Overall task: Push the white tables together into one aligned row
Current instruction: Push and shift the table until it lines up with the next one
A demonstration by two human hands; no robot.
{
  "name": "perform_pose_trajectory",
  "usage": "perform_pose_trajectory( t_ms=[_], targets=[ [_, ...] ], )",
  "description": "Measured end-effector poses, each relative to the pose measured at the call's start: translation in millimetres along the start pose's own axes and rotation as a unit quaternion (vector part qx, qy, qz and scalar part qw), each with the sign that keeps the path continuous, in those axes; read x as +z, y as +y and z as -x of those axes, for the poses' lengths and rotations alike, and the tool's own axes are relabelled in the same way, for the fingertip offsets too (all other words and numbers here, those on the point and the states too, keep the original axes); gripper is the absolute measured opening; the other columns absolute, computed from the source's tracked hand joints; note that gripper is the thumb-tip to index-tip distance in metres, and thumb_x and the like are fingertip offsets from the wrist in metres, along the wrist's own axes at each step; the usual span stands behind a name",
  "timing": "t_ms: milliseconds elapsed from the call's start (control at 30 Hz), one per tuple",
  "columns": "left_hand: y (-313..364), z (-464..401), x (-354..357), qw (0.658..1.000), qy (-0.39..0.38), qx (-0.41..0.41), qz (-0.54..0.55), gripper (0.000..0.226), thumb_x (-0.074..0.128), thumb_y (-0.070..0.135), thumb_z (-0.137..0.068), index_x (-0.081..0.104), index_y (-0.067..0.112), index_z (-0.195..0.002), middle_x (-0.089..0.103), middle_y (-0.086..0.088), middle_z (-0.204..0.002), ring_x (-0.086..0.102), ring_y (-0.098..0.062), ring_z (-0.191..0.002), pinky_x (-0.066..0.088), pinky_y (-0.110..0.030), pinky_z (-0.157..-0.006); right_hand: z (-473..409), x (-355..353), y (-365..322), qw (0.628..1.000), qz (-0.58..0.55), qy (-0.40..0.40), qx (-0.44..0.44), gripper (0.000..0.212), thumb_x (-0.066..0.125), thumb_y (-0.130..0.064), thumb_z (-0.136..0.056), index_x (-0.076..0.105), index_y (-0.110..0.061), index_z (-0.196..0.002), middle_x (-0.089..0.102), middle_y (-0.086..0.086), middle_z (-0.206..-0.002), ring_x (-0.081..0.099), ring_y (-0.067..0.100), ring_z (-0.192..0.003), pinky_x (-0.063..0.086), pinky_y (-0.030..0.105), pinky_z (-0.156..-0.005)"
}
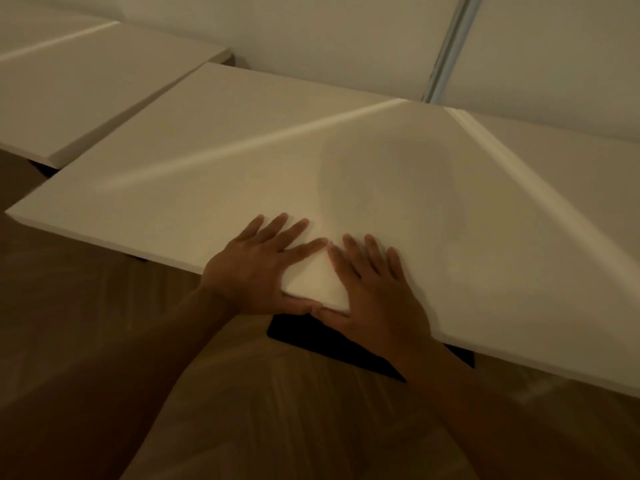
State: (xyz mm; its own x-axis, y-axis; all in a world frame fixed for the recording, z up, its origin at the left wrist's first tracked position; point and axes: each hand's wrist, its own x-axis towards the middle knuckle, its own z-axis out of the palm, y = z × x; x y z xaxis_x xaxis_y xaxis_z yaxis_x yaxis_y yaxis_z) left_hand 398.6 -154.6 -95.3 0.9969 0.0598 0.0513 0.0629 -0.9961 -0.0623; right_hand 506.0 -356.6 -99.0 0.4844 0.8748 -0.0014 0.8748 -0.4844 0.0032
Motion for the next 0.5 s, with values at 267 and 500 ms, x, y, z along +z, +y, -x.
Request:
perform_pose_trajectory(
  t_ms=[267, 500],
  targets=[
    [0.6, 1.3, 6.9, 0.997, 0.065, 0.018, -0.028, 0.101, 0.024, 0.097, -0.077, 0.029, 0.036, -0.157, 0.039, -0.007, -0.16, 0.039, -0.037, -0.144, 0.029, -0.053, -0.115, 1.3, 2.9, -3.0, 0.996, 0.067, 0.013, 0.05, 0.097, 0.01, -0.089, -0.079, 0.005, -0.033, -0.158, 0.013, 0.009, -0.166, 0.013, 0.056, -0.145, 0.017, 0.075, -0.11],
    [-5.5, 0.9, 10.7, 0.995, 0.084, 0.018, -0.046, 0.099, 0.024, 0.097, -0.077, 0.034, 0.037, -0.156, 0.044, -0.004, -0.157, 0.045, -0.036, -0.14, 0.04, -0.053, -0.11, -3.0, 6.3, -5.9, 0.994, 0.091, 0.022, 0.055, 0.097, 0.01, -0.089, -0.08, 0.004, -0.032, -0.158, 0.013, 0.009, -0.166, 0.015, 0.057, -0.144, 0.018, 0.074, -0.11]
  ],
)
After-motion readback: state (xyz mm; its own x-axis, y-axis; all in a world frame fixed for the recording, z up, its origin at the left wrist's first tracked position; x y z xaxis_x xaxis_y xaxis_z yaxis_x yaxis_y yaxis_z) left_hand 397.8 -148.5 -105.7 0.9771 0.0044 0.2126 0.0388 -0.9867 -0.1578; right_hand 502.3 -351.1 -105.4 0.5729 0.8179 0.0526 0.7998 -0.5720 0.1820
